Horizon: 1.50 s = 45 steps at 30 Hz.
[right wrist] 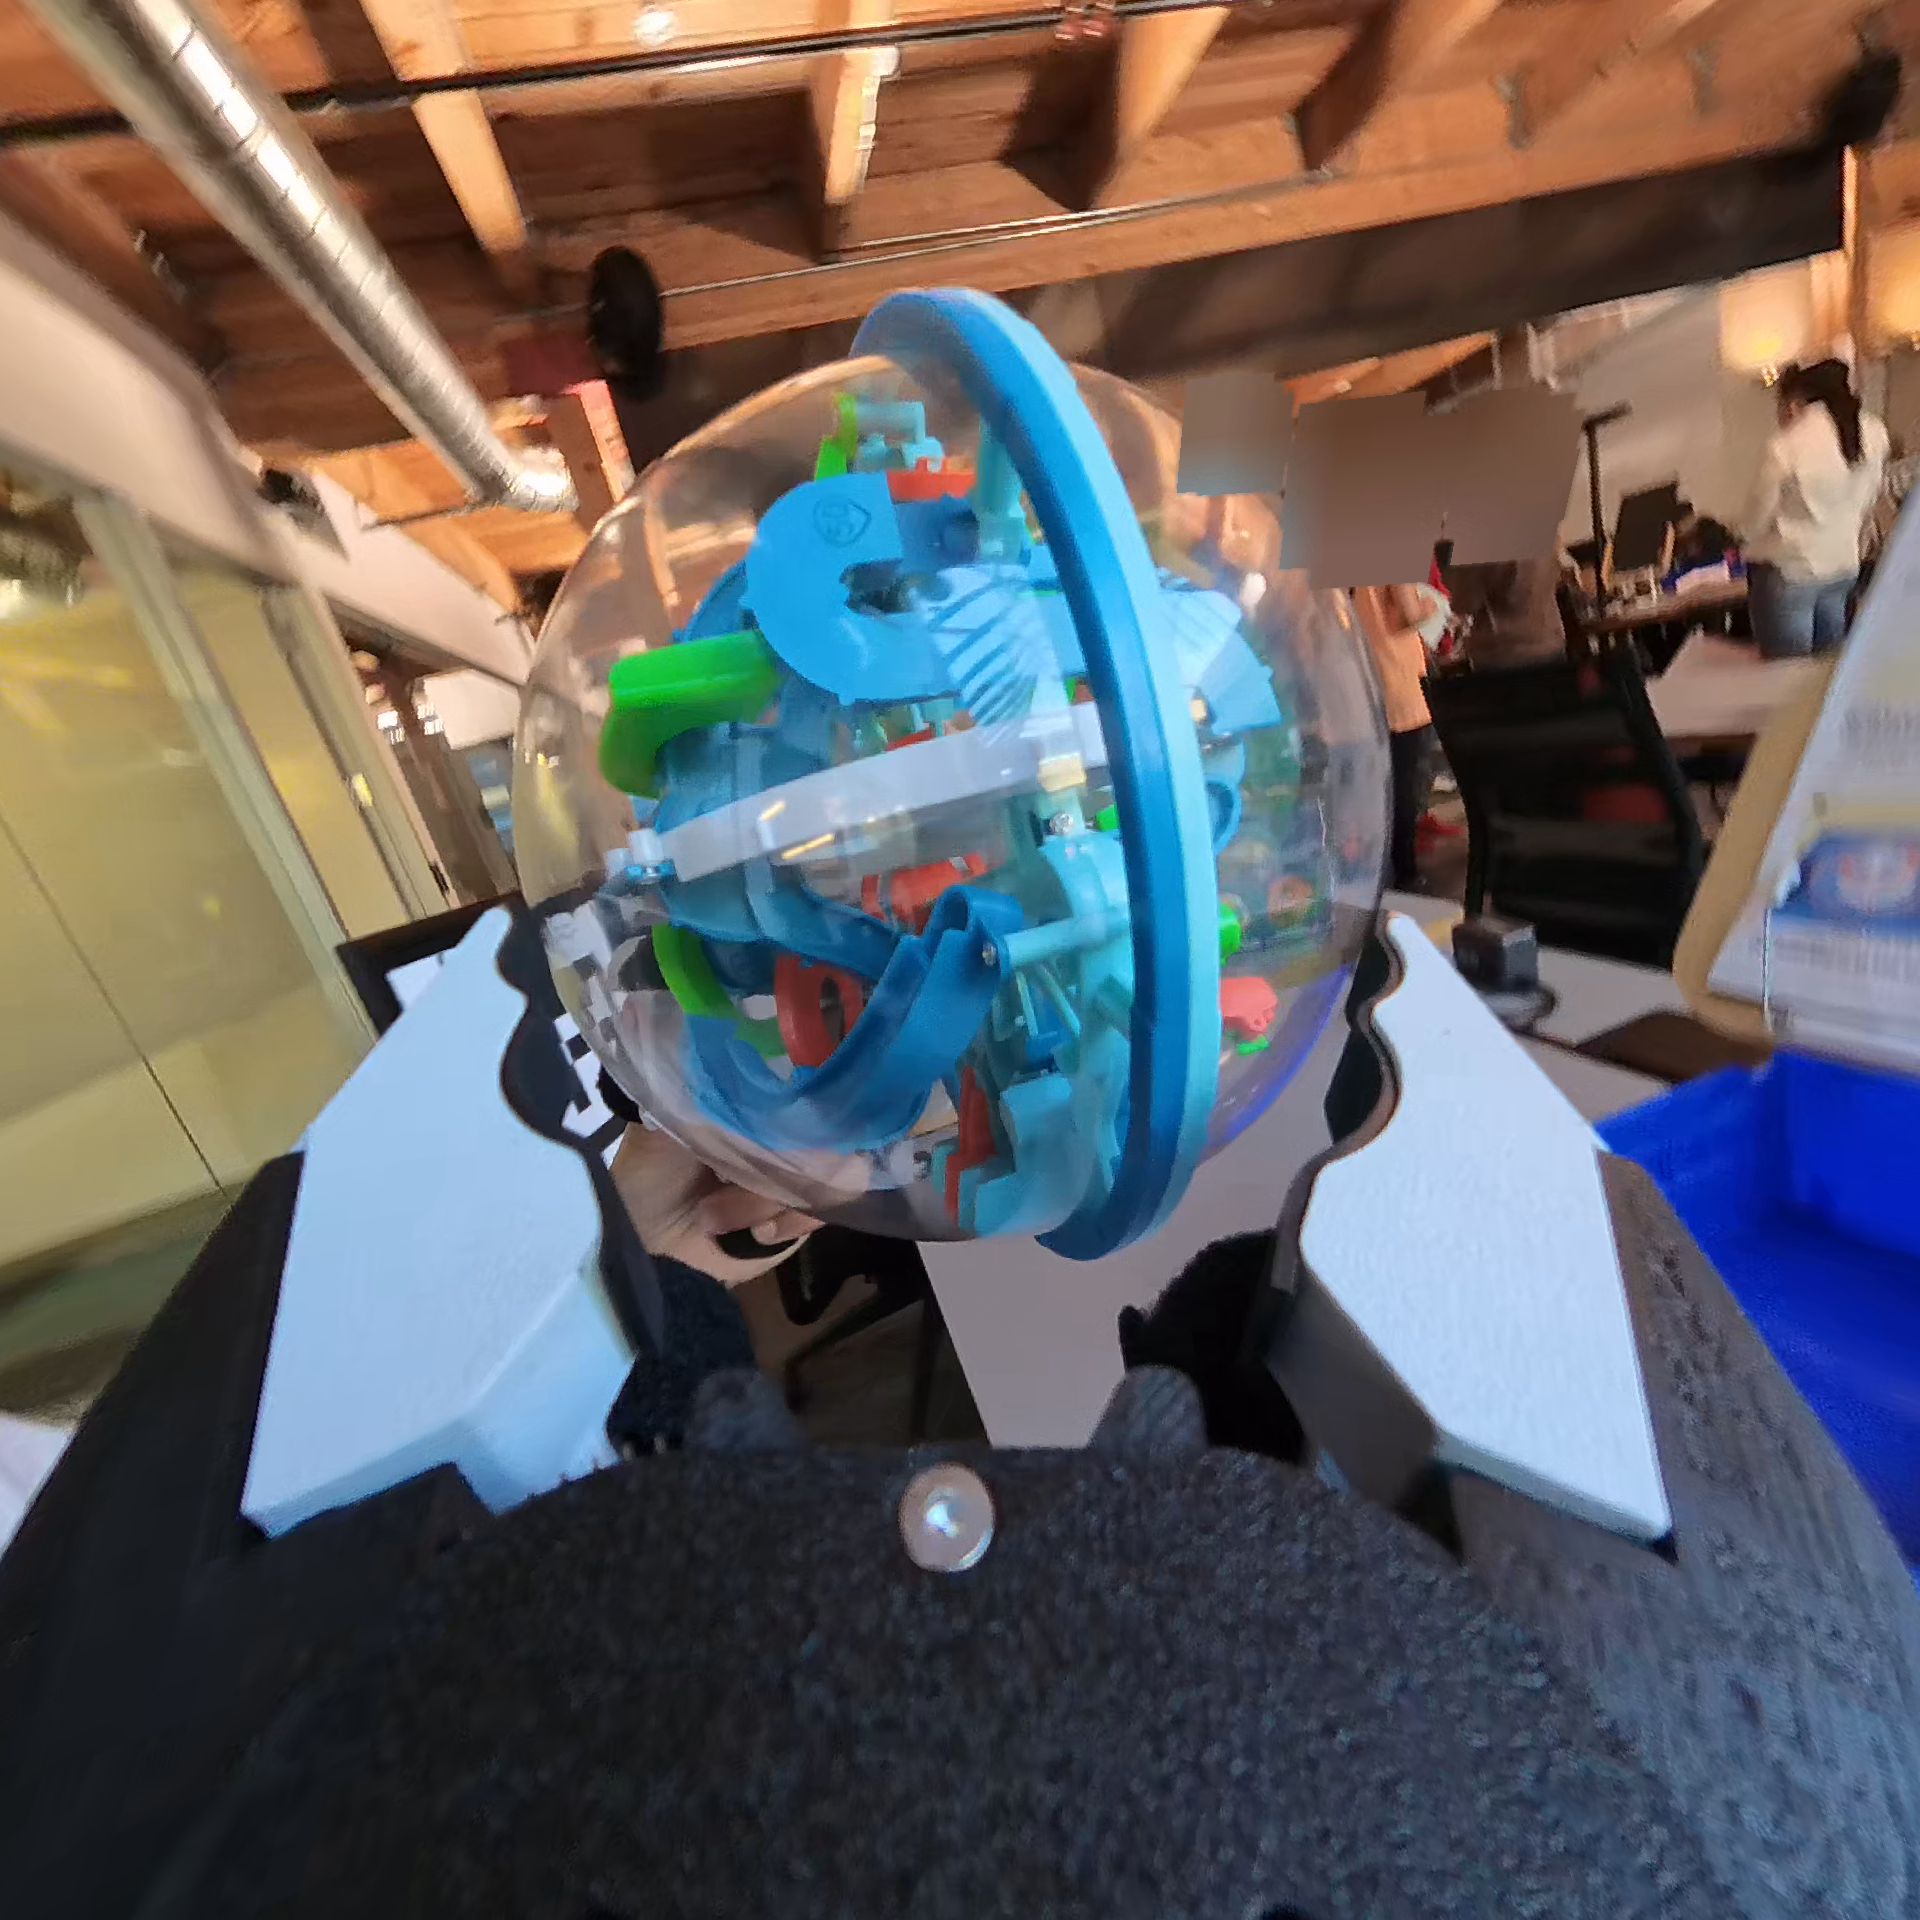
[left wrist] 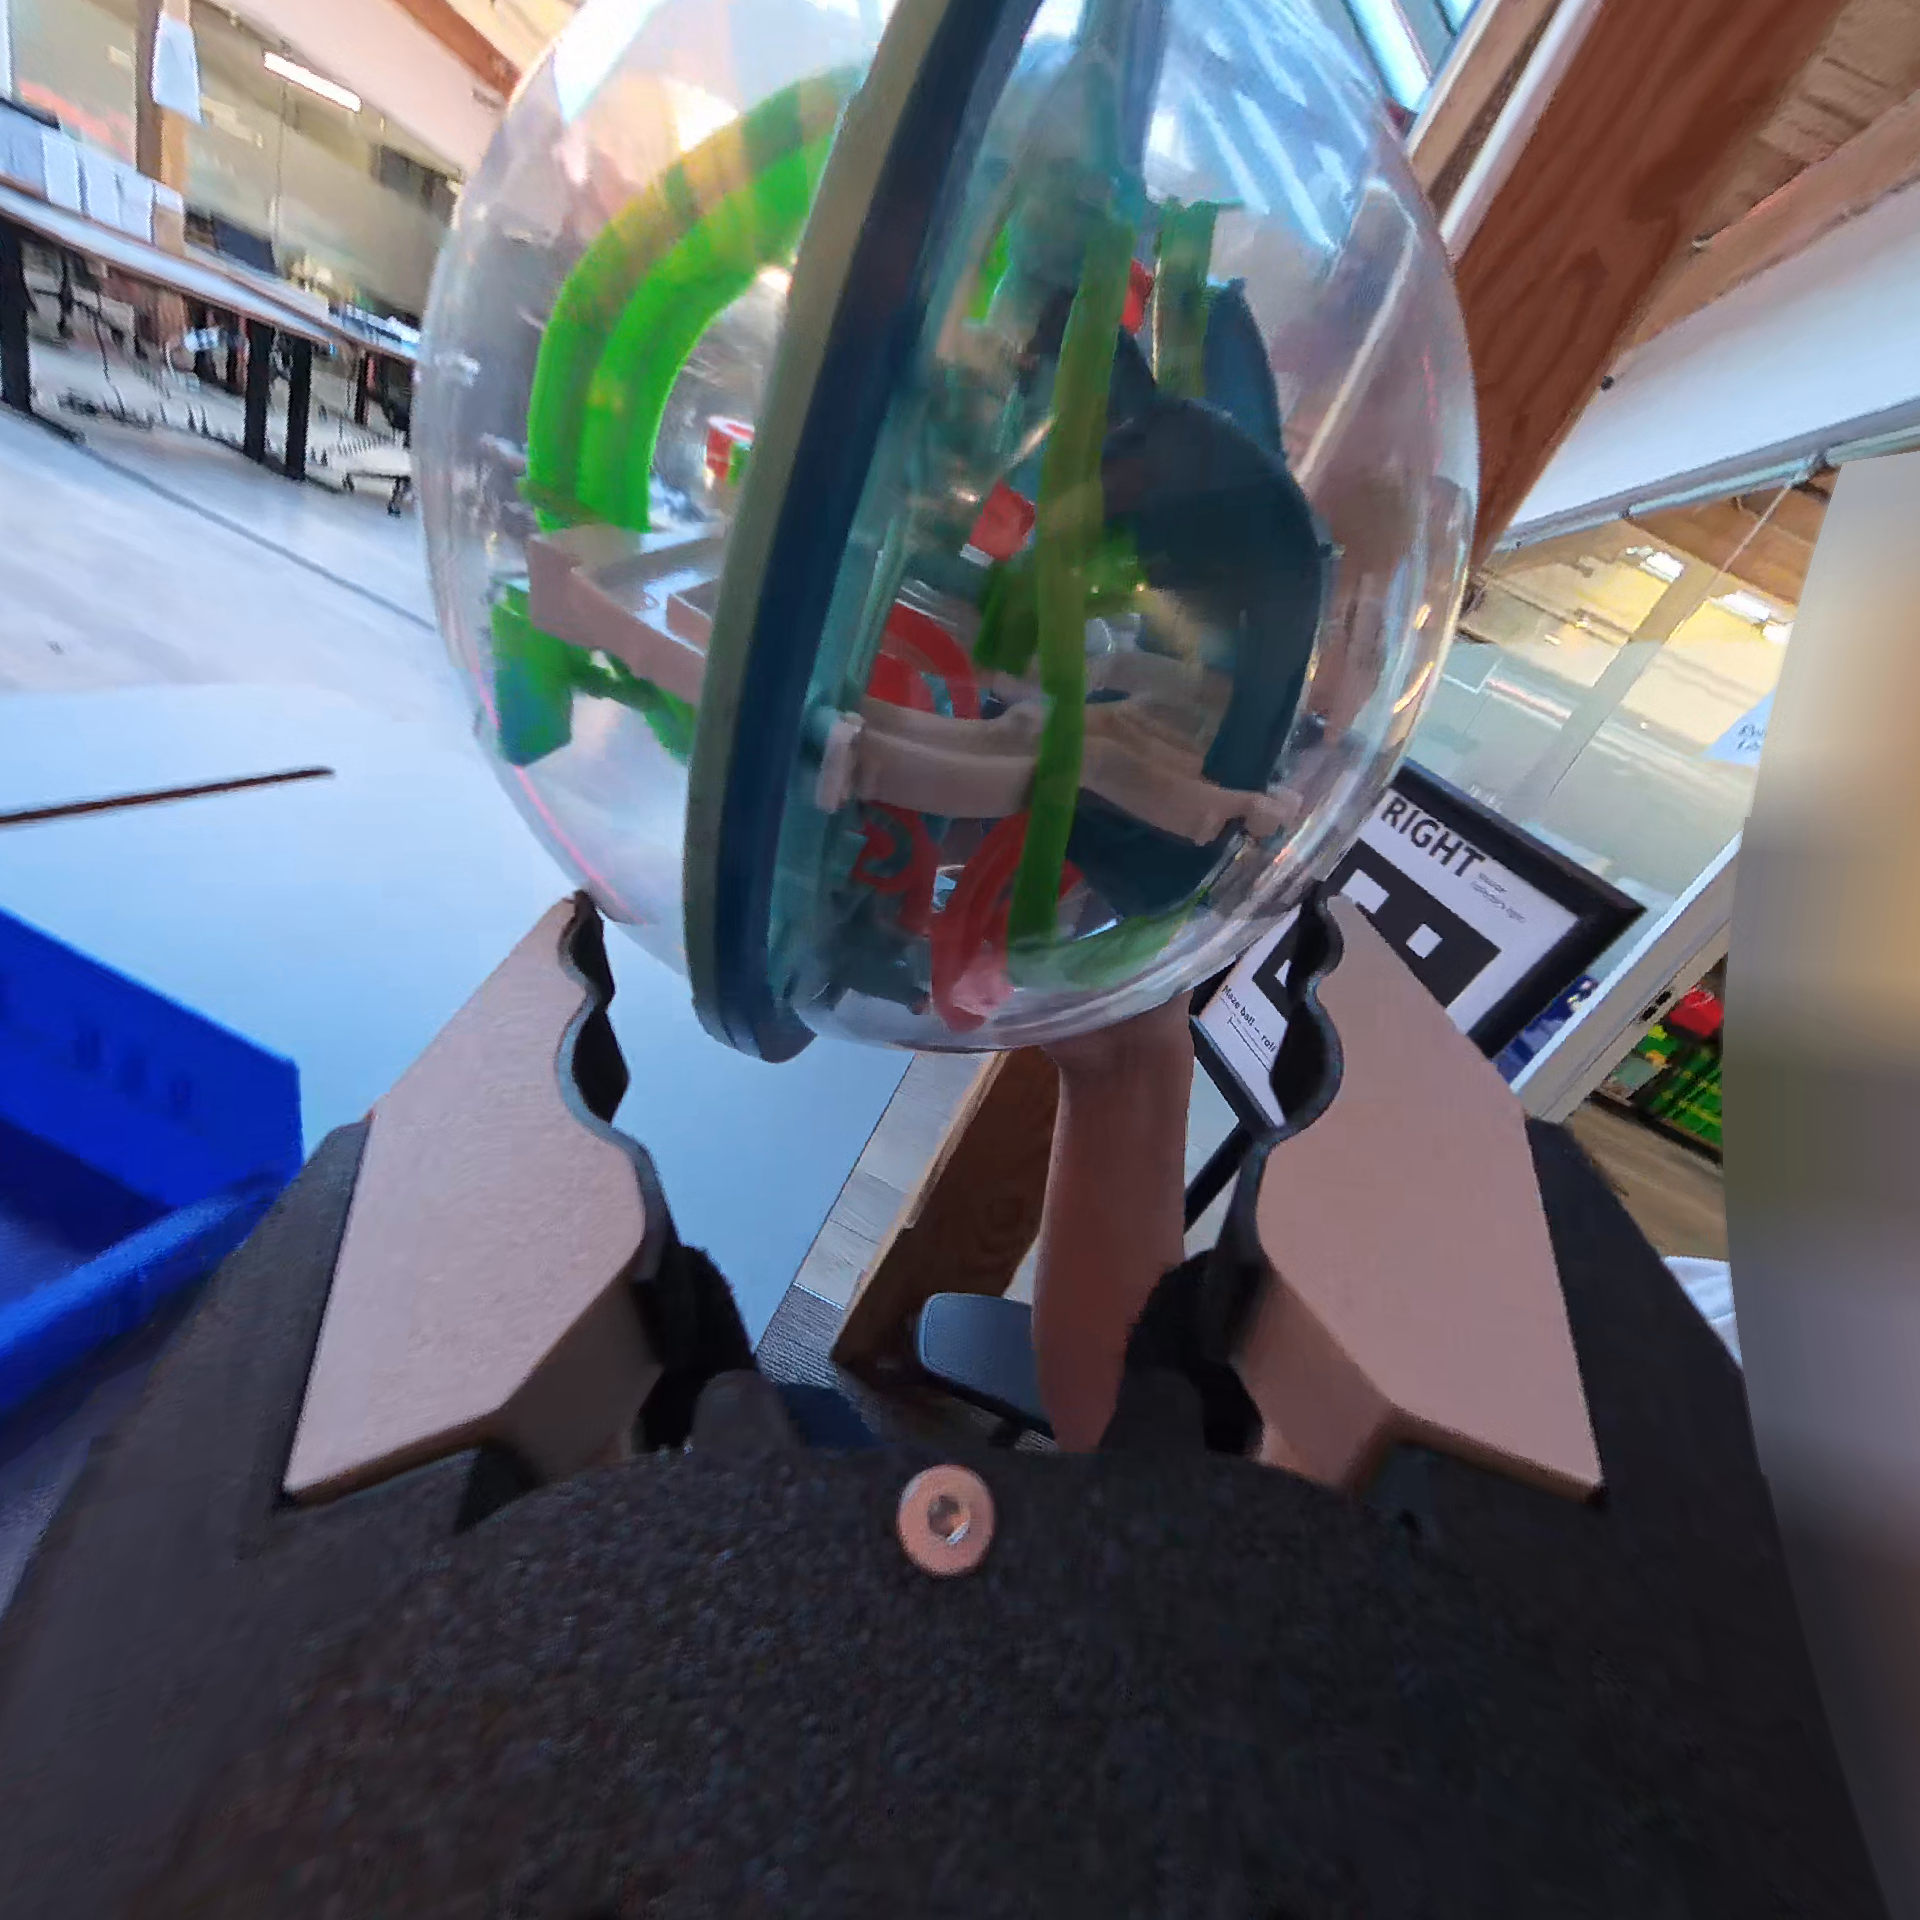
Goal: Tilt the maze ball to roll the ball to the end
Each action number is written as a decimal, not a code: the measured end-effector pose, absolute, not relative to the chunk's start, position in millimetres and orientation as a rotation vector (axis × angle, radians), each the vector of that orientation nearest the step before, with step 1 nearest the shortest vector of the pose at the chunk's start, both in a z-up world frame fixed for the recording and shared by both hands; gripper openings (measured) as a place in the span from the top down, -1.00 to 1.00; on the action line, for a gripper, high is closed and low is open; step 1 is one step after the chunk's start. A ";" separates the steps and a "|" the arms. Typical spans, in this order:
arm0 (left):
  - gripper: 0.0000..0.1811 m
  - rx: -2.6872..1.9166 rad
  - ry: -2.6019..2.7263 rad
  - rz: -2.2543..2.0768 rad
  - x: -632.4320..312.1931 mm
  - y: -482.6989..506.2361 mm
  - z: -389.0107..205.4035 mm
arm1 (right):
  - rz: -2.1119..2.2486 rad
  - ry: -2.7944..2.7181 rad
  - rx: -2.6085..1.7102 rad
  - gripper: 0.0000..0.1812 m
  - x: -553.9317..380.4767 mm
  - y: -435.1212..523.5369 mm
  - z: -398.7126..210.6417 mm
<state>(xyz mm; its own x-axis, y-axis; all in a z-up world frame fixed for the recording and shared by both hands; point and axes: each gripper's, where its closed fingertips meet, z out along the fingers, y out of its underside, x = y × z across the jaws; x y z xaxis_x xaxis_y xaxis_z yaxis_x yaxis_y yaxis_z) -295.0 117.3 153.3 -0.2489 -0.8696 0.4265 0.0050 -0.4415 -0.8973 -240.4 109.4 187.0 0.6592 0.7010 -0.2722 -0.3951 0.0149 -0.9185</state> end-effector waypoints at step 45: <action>-0.39 -1.076 1.296 -1.353 -348.9 55.5 172.6 | 0.804 -0.537 -0.996 -0.61 -292.3 37.0 192.3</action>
<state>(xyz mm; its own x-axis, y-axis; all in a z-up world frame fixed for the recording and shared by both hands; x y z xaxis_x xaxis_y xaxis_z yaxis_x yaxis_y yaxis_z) -348.9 55.5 172.6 -0.1706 -0.9853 -0.0130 0.0553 0.0036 -0.9985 -292.3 37.0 192.3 0.6033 0.7965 0.0403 -0.3424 0.3043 -0.8889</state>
